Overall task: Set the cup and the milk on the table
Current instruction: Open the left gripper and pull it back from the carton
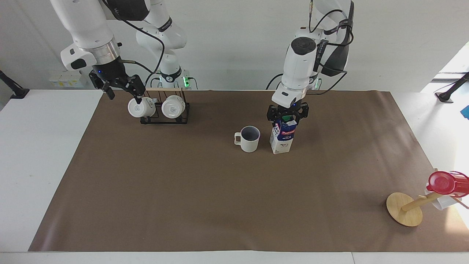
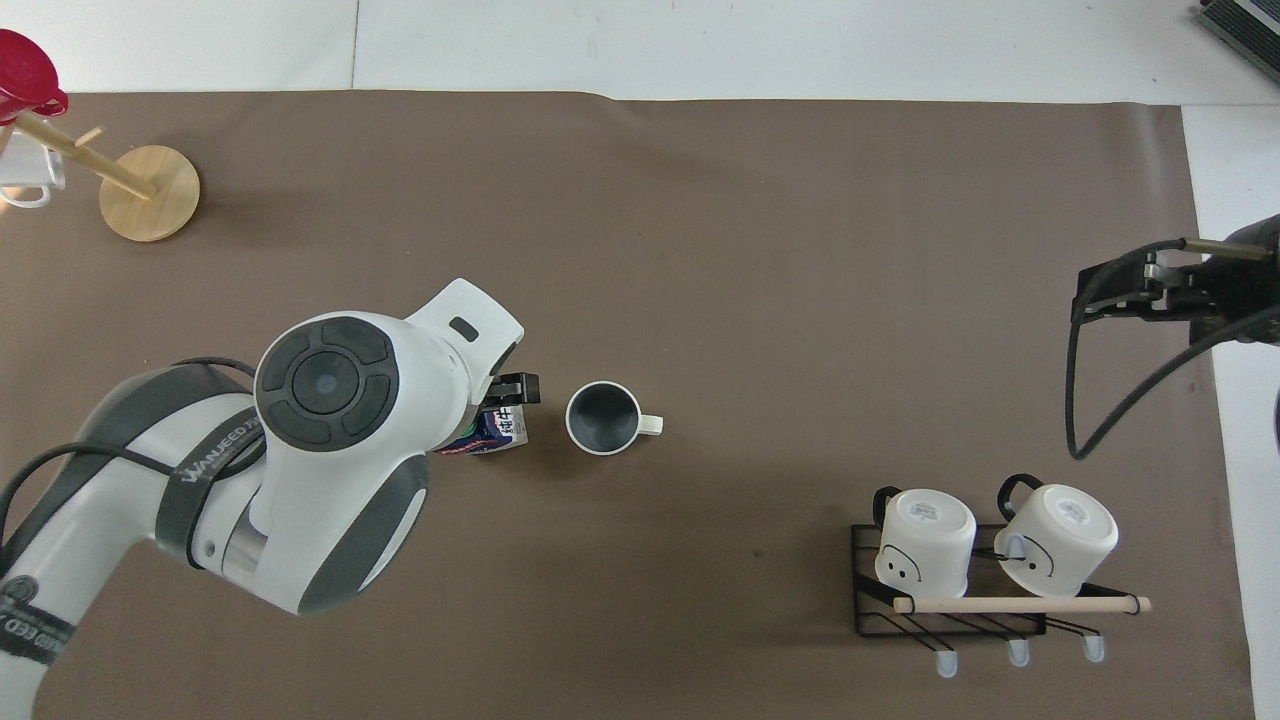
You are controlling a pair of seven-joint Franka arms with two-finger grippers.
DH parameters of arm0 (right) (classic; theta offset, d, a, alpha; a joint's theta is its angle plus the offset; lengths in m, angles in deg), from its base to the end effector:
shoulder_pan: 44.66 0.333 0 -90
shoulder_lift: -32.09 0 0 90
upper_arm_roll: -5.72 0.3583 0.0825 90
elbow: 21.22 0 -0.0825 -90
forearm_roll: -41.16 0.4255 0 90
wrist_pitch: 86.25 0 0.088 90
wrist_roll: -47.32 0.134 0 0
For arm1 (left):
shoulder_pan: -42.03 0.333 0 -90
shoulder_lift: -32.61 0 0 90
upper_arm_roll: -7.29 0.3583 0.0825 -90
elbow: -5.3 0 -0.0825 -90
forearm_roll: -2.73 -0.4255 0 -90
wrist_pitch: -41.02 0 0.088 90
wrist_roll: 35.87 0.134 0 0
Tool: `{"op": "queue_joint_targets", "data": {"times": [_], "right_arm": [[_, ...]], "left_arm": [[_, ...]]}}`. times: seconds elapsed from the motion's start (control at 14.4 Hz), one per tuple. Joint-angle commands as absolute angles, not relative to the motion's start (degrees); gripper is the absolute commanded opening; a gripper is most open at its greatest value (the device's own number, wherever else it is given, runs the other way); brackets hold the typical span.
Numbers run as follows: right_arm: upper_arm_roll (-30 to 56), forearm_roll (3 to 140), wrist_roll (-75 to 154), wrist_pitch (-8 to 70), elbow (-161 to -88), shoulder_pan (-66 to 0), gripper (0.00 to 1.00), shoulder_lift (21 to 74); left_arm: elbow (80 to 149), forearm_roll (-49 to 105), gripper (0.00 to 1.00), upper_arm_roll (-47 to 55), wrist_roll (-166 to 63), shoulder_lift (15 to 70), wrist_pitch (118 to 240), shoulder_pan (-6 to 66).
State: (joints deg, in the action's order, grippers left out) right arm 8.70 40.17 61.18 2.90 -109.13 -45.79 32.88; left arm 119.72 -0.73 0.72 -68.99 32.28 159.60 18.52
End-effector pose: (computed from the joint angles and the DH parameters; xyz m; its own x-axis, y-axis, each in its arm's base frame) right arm 0.5998 0.0168 0.6490 0.9780 -0.2083 0.0116 -0.2085 -0.9779 0.0142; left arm 0.5222 -0.2973 0.4668 0.9951 0.0259 0.0953 0.0264 -0.9996 -0.0044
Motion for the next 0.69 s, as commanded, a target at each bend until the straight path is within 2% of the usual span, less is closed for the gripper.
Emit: {"op": "queue_joint_targets", "data": {"times": [0.0, 0.42, 0.62], "right_arm": [[9.1, 41.5, 59.5, 2.2, -108.1, -46.7, 1.0, 33.4], [9.3, 40.5, 59.0, 1.3, -108.1, -46.3, 1.0, 33.0], [9.1, 40.3, 59.0, 0.9, -107.9, -46.5, 1.0, 32.4]], "left_arm": [[114.9, -2.0, 1.0, 1.7, -67.9, 31.0, 151.3, 18.7], [104.0, -1.8, 1.0, 1.9, -51.6, 30.9, 136.5, 26.2], [103.3, -1.3, 1.0, 2.2, -44.9, 28.8, 135.2, 31.3]]}}
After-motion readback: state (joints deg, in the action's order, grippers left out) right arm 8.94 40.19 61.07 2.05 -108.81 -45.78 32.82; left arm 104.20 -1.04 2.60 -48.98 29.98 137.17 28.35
